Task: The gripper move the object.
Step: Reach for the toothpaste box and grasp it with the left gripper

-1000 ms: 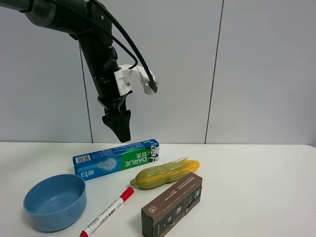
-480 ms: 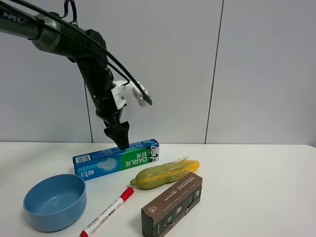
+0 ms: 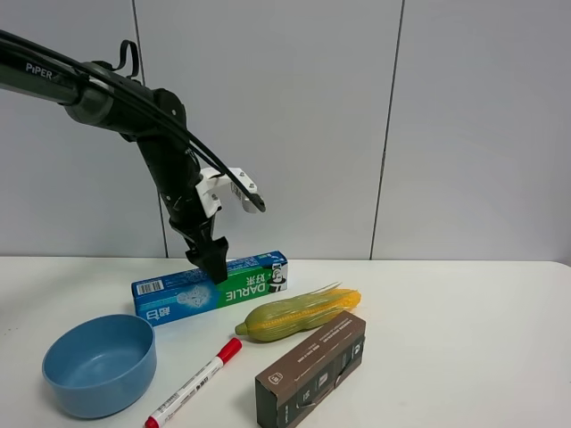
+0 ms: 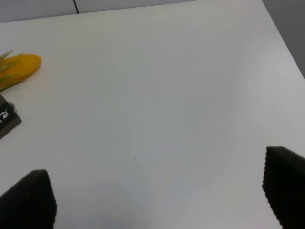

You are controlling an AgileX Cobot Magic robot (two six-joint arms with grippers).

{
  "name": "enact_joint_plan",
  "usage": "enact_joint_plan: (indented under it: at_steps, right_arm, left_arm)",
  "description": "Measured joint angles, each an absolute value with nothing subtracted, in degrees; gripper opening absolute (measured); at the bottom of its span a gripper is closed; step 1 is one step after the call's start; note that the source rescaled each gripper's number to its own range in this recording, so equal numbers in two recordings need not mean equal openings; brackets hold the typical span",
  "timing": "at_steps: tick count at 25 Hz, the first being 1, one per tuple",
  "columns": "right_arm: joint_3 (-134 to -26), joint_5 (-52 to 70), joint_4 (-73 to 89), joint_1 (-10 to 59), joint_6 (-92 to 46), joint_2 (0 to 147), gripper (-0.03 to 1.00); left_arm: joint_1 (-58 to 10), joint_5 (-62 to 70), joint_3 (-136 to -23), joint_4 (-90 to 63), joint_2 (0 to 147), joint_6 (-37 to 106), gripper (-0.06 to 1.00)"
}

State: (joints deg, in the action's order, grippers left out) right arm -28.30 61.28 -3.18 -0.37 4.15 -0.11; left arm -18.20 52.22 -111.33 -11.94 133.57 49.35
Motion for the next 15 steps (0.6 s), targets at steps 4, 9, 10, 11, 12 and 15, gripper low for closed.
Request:
enact_joint_plan:
  at_steps: [4,9,10,11,12,15]
  right_arm:
    - [-28.3,61.28,-3.18,-0.37,4.15,-0.11,1.0]
    - [-28.3,61.28,-3.18,-0.37,4.15,-0.11,1.0]
    - [-28.3,61.28,-3.18,-0.37,4.15,-0.11,1.0]
    - [-28.3,61.28,-3.18,-0.37,4.15,-0.11,1.0]
    - [-28.3,61.28,-3.18,-0.37,4.15,-0.11,1.0]
    - [-28.3,61.28,-3.18,-0.37,4.15,-0.11,1.0]
  left_arm:
    - [-18.16,51.74,-111.33,-12.24,133.92,49.35,0.94]
    - [-18.16,51.8,-111.33,-12.49,136.08,49.3,0.94]
    - [-18.16,51.85,-111.33,-12.63,136.57,49.3,0.94]
    - [-18.16,51.84,-111.33,-12.63,137.05,49.3,0.94]
    - [-18.16,51.9,-111.33,-12.63,137.43,49.3,0.94]
    - [-18.16,52.21,-111.33,-12.63,138.13,49.3,0.94]
